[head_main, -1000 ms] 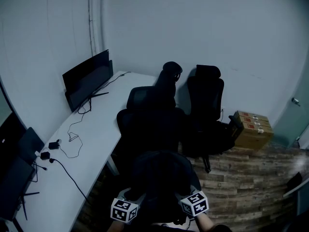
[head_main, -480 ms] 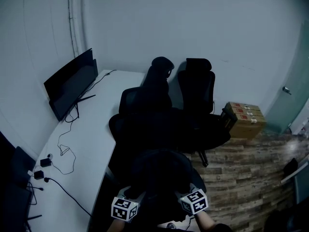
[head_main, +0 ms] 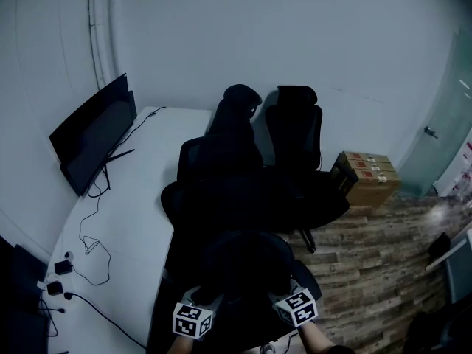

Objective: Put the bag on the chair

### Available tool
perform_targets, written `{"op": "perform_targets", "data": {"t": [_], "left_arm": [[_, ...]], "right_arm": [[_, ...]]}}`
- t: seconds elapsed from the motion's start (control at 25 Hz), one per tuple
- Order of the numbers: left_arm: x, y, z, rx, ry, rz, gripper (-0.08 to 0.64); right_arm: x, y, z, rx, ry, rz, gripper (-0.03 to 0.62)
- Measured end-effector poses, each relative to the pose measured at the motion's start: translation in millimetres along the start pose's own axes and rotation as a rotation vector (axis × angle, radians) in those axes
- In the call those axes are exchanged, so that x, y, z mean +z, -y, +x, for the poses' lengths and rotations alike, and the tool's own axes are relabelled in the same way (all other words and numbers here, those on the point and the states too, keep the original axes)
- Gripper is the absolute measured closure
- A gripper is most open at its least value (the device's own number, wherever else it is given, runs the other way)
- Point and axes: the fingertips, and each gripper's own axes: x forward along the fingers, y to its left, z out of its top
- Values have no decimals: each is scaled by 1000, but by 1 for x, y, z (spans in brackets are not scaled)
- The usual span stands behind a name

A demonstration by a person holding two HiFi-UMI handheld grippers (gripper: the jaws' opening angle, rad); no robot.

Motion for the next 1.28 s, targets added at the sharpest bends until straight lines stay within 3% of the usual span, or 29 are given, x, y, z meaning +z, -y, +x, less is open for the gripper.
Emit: {"op": "perform_targets", "data": {"t": [0.36, 1.28], "left_arm": [[-2, -29, 29, -30, -8, -6, 351], [-36, -91, 94, -9, -99, -27, 348]], "right_arm": [[-2, 15, 32, -26, -14, 1, 489], [-36, 48, 116, -30, -30, -1, 489]]}}
